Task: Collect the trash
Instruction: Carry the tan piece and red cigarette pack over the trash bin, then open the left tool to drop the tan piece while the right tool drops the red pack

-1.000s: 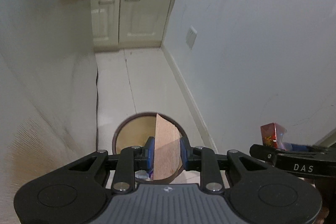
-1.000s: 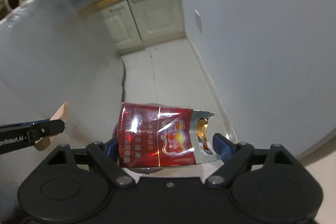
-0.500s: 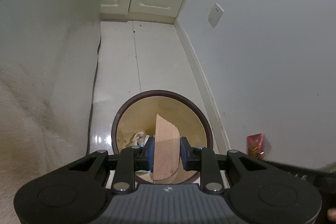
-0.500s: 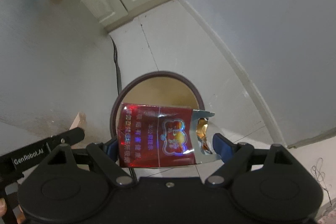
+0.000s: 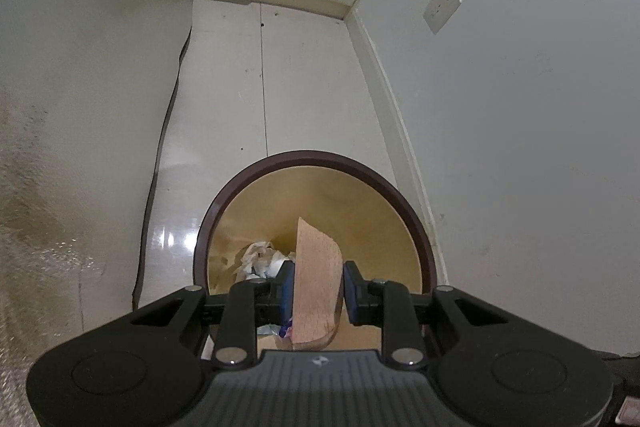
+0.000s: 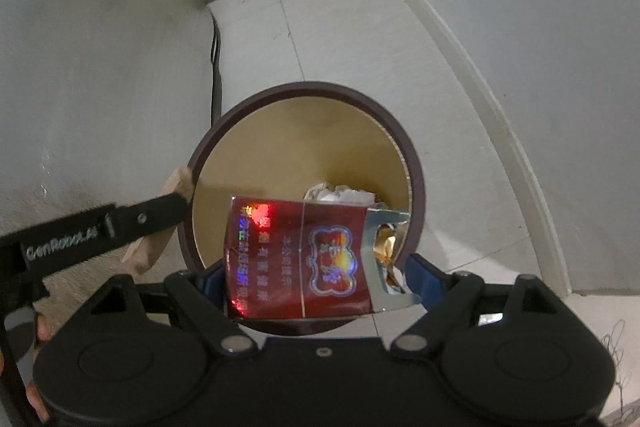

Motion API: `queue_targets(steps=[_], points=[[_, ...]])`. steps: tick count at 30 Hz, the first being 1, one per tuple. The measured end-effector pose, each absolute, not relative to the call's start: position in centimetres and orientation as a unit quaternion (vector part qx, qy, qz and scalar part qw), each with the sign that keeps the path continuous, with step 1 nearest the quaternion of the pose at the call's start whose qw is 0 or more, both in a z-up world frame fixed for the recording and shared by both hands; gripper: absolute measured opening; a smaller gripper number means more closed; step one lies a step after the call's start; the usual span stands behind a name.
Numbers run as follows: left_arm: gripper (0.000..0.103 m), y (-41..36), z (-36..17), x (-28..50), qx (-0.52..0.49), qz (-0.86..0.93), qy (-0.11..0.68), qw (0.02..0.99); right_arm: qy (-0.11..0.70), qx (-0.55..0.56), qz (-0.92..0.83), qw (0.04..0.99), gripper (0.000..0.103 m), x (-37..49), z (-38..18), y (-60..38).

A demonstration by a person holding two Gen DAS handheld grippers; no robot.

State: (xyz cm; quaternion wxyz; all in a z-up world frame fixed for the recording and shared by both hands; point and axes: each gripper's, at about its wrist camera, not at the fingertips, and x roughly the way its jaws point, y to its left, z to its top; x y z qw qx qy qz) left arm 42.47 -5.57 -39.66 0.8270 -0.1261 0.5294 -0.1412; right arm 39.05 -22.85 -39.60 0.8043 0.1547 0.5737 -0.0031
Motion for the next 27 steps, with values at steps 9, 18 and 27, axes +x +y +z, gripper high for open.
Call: queue_targets(steps=[9,18,27], points=[[0.031,-5.1,-41.5,43.1,-0.11,-0.121,0.528,0.833,0.583,0.137,0.013,0.801,0.089,40.1,-40.8,-21.9],[0.052,-5.0,-42.1,43.2,-0.094,-0.109,0.542,0.828,0.586,0.131,0.033,0.799,0.089,40.9,-41.5,-21.1],[0.075,-5.0,-42.3,43.6,-0.08,-0.099,0.56,0.819,0.598,0.131,0.05,0.789,0.098,41.5,-42.5,-21.1]])
